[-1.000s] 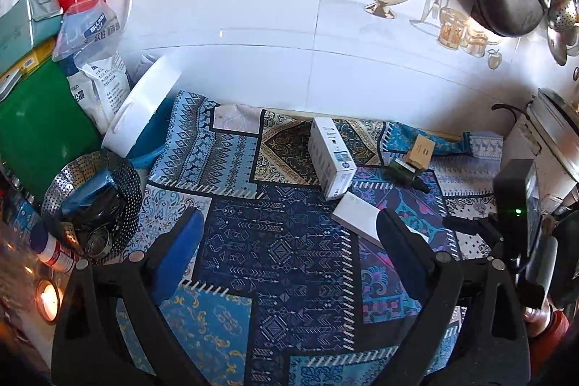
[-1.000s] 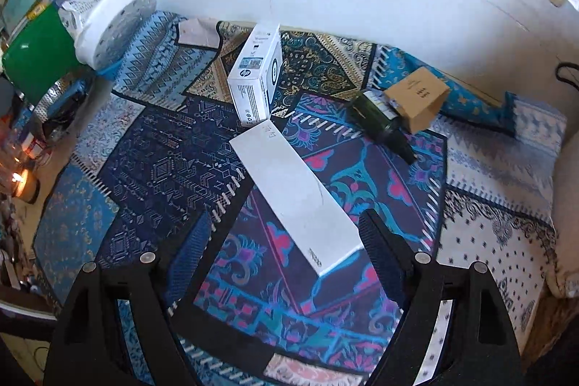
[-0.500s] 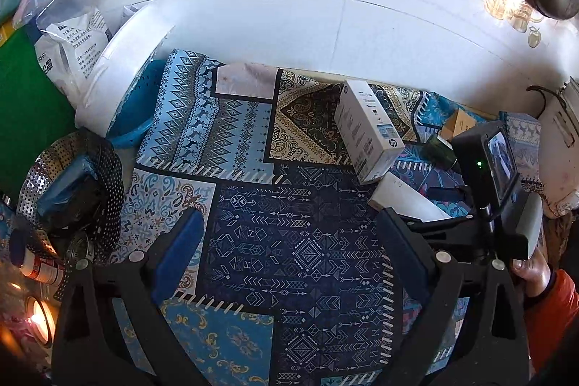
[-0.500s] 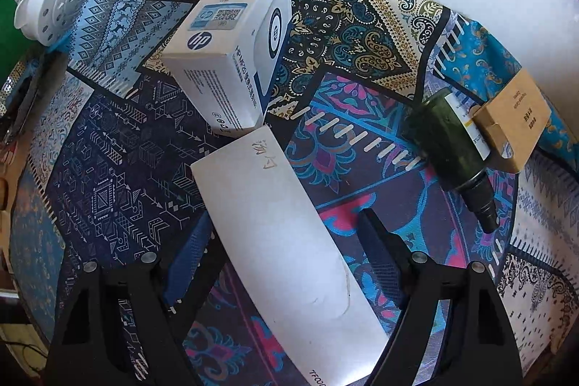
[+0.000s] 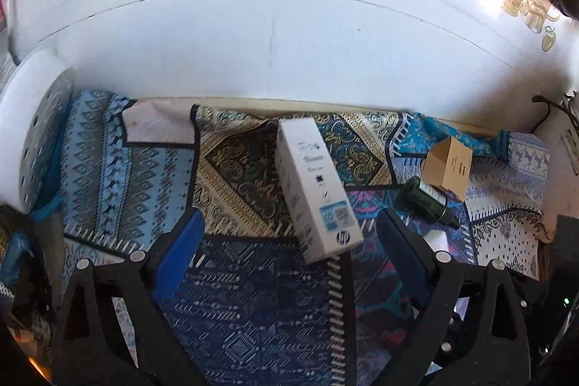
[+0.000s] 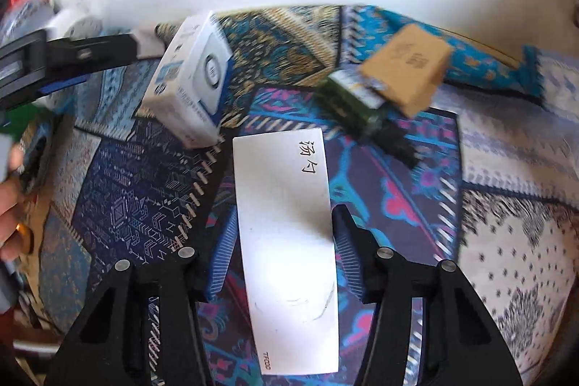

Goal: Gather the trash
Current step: 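Grasp the white HP box with the left tool while the right tool grasps the white paper sleeve, then lift the HP box and paper sleeve and carry them down toward the bin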

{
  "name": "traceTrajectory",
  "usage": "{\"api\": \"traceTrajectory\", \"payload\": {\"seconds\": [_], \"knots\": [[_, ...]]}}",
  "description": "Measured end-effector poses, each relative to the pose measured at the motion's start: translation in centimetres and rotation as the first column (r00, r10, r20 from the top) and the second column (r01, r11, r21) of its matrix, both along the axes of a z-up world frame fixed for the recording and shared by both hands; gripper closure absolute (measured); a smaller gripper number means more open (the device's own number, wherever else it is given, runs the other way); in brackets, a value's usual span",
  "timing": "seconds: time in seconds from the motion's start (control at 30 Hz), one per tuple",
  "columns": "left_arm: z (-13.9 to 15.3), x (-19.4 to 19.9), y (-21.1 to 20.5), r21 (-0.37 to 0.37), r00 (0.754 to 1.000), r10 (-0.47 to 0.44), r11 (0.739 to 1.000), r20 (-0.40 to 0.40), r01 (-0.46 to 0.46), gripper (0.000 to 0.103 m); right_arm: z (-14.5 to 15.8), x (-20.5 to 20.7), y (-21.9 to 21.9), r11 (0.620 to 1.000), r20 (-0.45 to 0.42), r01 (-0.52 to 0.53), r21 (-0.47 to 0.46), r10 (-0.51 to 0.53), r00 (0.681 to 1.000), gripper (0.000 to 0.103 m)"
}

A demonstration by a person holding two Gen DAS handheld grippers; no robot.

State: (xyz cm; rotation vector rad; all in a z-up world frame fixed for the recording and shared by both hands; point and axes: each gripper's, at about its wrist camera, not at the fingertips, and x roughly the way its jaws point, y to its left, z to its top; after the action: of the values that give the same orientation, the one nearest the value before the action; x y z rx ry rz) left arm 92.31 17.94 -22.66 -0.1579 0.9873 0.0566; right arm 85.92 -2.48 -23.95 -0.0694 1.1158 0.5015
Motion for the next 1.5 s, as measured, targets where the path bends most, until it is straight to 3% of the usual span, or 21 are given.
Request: {"api": "traceTrajectory", "payload": {"seconds": [0.07, 0.33, 0.4, 0.53, 0.83, 1.1, 1.33, 1.5], "knots": [[-0.7, 1.9, -0.3, 0.007, 1.000, 0.010, 1.000, -0.014, -0.010, 0.010, 0.6, -0.4, -1.7, 0.998, -0.001, 0.049, 0.028, -0.049, 0.999, 0.054], [-3.6, 7.3, 0.4, 0.001, 0.990, 0.075, 0.997, -0.118, -0.075, 0.043, 2.7, -1.3, -4.9, 0.985, 0.031, 0.155, 0.076, -0.158, 0.987, 0.054], [-3.9, 7.5, 0.6, -0.030, 0.987, 0.087, 0.995, -0.135, -0.092, 0.065, 3.2, -1.8, -5.6, 0.983, 0.039, 0.166, 0.081, -0.170, 0.985, 0.054], [-3.5, 6.3, 0.4, -0.046, 0.986, 0.095, 0.994, -0.136, -0.102, 0.072, 3.8, -2.8, -6.5, 0.980, 0.057, 0.178, 0.094, -0.183, 0.981, 0.054], [2.6, -3.1, -3.9, -0.001, 0.999, 0.037, 0.999, -0.011, -0.037, 0.072, 7.3, -6.7, -9.4, 0.976, 0.135, 0.147, 0.158, -0.169, 0.976, 0.054], [7.7, -14.7, -7.5, -0.023, 0.988, 0.122, 0.992, 0.093, -0.121, 0.072, 11.0, -12.2, -12.9, 0.979, 0.206, 0.022, 0.204, -0.065, 0.976, 0.054], [10.6, -24.2, -10.3, 0.015, 0.978, 0.139, 0.990, 0.157, -0.143, 0.072, 12.5, -17.4, -13.5, 0.981, 0.258, -0.050, 0.188, 0.000, 0.966, 0.054], [10.5, -30.1, -11.5, 0.026, 0.986, 0.074, 0.997, 0.151, -0.079, 0.072, 12.8, -22.2, -13.2, 0.981, 0.277, -0.041, 0.191, -0.014, 0.961, 0.054]]}}
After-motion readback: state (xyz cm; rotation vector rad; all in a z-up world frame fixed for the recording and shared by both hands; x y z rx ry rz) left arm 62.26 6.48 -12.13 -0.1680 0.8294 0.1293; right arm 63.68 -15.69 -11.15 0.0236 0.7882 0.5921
